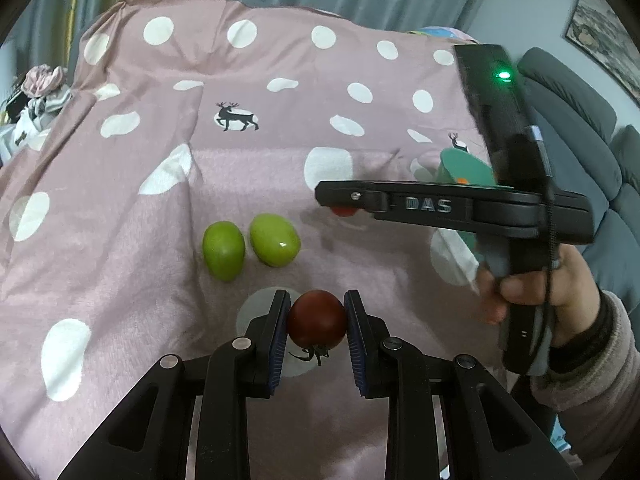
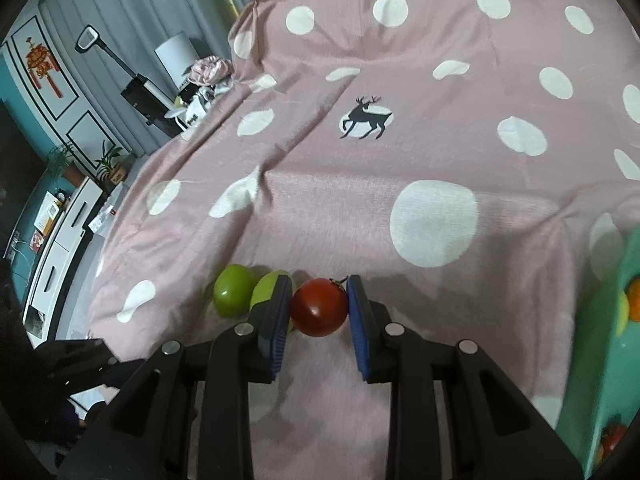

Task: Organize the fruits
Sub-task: 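Carry the tomato with the right gripper toward the bowl while the left gripper holds its tomato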

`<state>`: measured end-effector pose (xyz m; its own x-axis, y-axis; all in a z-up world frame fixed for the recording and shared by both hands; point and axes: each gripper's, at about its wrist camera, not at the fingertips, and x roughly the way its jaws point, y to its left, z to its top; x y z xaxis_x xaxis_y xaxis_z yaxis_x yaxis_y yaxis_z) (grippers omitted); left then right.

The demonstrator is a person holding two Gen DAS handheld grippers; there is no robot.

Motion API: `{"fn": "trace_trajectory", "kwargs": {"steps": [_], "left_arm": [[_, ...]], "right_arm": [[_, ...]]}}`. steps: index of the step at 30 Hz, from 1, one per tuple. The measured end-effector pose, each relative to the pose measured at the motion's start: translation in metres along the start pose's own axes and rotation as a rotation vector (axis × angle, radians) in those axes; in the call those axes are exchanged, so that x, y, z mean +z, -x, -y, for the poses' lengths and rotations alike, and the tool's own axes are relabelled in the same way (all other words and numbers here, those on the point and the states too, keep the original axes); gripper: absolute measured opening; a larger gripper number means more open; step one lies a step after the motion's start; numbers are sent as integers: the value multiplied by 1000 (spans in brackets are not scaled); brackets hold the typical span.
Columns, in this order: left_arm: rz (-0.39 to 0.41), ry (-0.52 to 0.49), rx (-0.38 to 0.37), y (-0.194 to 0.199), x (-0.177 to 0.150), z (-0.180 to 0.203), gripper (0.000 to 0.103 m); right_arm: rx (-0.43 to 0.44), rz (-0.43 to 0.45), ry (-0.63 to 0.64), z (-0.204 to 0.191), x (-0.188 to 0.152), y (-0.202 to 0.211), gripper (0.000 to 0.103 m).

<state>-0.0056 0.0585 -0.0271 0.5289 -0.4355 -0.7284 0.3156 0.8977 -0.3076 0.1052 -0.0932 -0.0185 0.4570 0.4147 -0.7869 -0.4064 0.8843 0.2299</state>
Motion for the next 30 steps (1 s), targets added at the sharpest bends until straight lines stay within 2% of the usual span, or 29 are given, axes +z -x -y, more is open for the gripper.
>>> {"fn": "trace_trajectory", "kwargs": {"steps": [15,30], "left_arm": [[18,-55,19,15,2,30,28],[21,-120,14,15,9,64,28]], "right_arm": [[25,109,14,-4,-26,72,28],[-6,202,-91,32,-47,121,28]]}}
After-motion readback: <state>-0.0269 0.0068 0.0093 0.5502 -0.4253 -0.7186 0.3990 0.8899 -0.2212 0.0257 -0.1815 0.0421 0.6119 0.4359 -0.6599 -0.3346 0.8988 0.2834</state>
